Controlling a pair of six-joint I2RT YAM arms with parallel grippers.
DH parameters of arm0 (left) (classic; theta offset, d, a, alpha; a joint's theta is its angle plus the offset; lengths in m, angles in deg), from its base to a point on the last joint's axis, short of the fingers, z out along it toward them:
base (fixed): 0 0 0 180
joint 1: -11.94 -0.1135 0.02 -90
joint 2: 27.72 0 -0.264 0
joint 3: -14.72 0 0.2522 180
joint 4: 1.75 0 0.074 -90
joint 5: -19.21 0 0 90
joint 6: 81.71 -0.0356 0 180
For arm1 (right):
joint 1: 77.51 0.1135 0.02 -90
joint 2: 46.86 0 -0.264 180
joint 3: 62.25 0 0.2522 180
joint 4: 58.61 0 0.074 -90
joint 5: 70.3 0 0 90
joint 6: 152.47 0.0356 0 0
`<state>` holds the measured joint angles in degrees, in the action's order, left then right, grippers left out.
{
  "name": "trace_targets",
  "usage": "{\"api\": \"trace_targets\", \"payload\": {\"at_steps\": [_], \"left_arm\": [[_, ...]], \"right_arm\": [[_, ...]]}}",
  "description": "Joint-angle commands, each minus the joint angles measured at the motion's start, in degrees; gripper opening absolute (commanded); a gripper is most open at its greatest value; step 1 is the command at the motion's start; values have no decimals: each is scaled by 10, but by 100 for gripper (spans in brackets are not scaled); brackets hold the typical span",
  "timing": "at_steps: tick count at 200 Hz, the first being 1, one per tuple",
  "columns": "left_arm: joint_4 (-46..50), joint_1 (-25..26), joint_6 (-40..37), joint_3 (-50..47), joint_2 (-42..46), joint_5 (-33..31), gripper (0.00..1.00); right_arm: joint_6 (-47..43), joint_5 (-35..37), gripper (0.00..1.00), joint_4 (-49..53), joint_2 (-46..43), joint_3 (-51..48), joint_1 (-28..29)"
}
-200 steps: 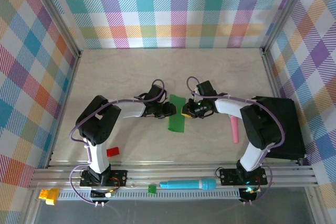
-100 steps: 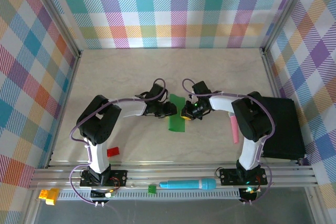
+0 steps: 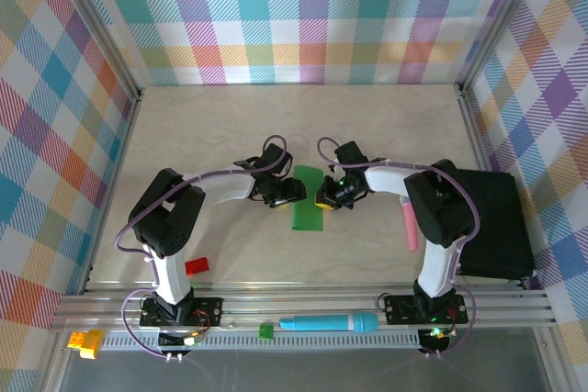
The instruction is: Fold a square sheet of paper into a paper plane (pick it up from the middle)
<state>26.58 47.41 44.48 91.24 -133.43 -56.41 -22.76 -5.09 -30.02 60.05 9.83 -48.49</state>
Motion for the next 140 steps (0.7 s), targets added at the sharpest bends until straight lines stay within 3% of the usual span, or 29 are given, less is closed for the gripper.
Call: {"api": "trace_targets", "payload": {"at_steps": [1,36,78,140], "left_arm": [[44,-3,-6,6,-19,-3,49],[69,3,-34,11,-47,-11,46],[93,9,-53,17,-75,-39,42],[105,16,-60,33,-106,-46,42]], "right_arm": [[7,17,14,33,19,-3,6],[11,4,20,27,-31,16,6],[23,49,28,27,-126,2,3],[32,90,28,42,-191,-48,-20]]}}
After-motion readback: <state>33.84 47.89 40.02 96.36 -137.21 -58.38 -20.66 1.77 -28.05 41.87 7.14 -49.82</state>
